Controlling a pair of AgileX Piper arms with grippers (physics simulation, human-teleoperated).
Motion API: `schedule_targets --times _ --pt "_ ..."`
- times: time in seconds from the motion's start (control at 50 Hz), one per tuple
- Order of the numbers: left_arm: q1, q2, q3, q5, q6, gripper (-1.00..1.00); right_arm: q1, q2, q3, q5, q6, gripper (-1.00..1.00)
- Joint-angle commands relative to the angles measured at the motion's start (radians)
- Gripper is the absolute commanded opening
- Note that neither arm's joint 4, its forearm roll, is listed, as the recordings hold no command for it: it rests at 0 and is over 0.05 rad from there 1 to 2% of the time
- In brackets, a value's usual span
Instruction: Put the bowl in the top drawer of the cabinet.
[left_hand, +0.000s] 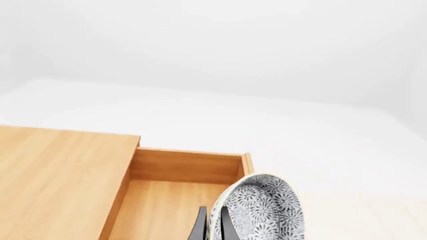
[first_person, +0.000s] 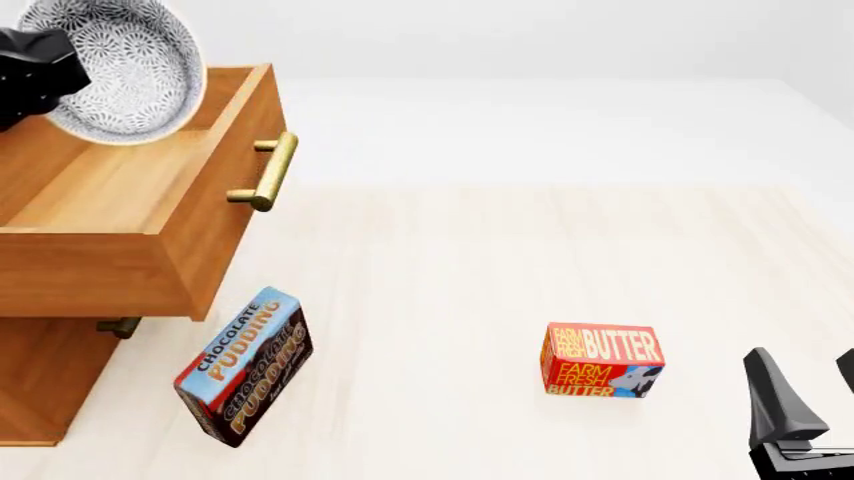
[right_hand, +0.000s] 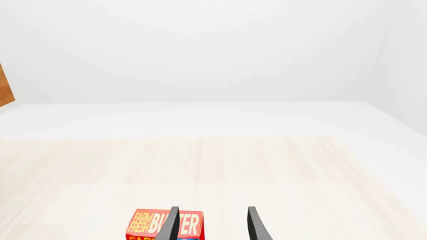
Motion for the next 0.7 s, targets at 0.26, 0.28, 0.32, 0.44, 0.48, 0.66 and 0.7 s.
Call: schedule_targets --times 0.26,0.28,0.32,0.44,0.48,0.66,0.7 --pt "0.050 0.097 -0.001 -0.054 0.004 -1.00 0.000 0.000 0.000 0.000 0.000 1.00" --pt "0.051 0.099 0.000 -0.056 0.002 -1.00 0.000 0.000 0.000 0.000 0.000 1.00" --pt "0.061 0.104 0.001 -0.058 0.001 -1.00 0.000 0.000 0.000 0.000 0.000 1.00" --pt "0.078 0.116 0.013 -0.072 0.006 -1.00 0.000 0.000 0.000 0.000 0.000 1.00" --pt "0.082 0.124 0.018 -0.078 0.003 -1.00 0.000 0.000 0.000 0.000 0.000 1.00" --pt "0.093 0.147 0.031 -0.095 0.005 -1.00 0.000 0.000 0.000 0.000 0.000 1.00" --pt "0.098 0.152 0.031 -0.095 0.001 -1.00 0.000 0.000 0.000 0.000 0.000 1.00"
